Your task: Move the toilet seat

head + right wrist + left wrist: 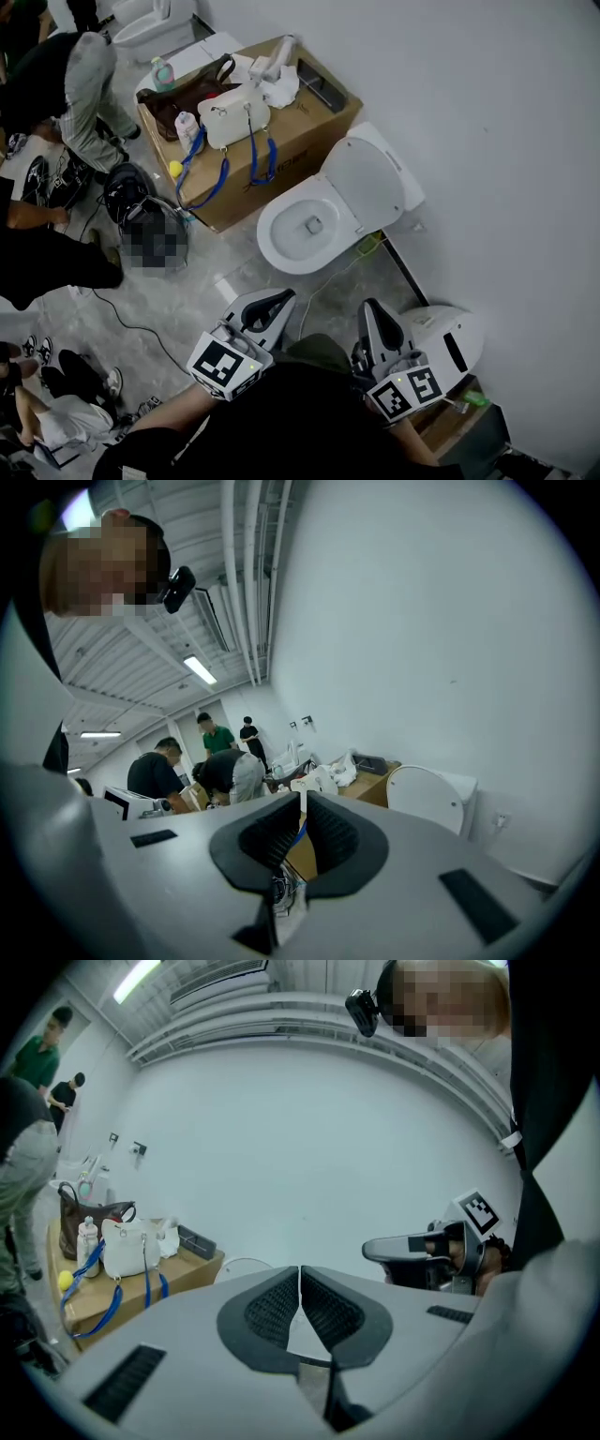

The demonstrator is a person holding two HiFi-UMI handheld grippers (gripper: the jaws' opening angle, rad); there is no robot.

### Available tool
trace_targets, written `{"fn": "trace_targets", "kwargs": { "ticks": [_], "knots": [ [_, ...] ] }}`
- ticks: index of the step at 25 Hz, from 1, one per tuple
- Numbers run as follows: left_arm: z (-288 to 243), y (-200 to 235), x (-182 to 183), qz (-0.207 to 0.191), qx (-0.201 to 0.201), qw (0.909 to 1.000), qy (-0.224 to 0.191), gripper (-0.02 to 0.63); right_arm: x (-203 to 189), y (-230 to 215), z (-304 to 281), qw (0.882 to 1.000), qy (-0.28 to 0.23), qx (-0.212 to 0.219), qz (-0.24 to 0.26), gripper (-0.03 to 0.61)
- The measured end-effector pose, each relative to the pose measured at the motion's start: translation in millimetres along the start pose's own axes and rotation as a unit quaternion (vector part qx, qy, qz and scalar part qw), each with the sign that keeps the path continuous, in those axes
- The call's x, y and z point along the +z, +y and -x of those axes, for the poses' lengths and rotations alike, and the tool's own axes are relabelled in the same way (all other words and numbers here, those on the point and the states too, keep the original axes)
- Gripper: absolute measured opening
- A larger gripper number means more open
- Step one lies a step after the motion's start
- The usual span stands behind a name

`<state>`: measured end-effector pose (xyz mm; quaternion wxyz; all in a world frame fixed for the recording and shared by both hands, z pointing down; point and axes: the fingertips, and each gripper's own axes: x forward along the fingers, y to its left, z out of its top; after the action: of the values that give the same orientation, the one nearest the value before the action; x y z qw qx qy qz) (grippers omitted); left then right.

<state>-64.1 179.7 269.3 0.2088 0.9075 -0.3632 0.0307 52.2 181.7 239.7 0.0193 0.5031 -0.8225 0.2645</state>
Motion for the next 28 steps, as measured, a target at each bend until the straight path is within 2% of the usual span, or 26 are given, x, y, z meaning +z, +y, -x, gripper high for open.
{"fn": "trace_targets", "kwargs": {
  "ticks": [6, 13, 19, 23, 28],
  "knots": [
    [-22.3, 55.0, -38.8, 0.002, 0.038, 0.998, 0.05, 0.02, -8.0, -17.4, -30.9, 1.0, 0.023, -0.005, -0.017, 0.044],
    [-63.0, 102.8, -91.5, -0.01, 0.088, 0.9896, 0.113, 0.02, -9.7, -51.0, -71.4, 0.998, 0.047, 0.022, -0.031, 0.044],
    [-105.3, 137.5, -121.1, -0.014, 0.125, 0.9782, 0.165, 0.02, 4.0, -92.0, -113.2, 0.996, 0.069, 0.053, -0.025, 0.044],
    [-129.4, 163.1, -150.4, -0.017, 0.148, 0.9678, 0.203, 0.021, -6.6, -123.8, -136.3, 0.991, 0.107, 0.073, -0.03, 0.044],
    [-141.8, 198.5, -193.5, -0.012, 0.173, 0.9531, 0.248, 0.02, -22.3, -156.5, -168.6, 0.987, 0.137, 0.087, 0.011, 0.044]
  ]
}}
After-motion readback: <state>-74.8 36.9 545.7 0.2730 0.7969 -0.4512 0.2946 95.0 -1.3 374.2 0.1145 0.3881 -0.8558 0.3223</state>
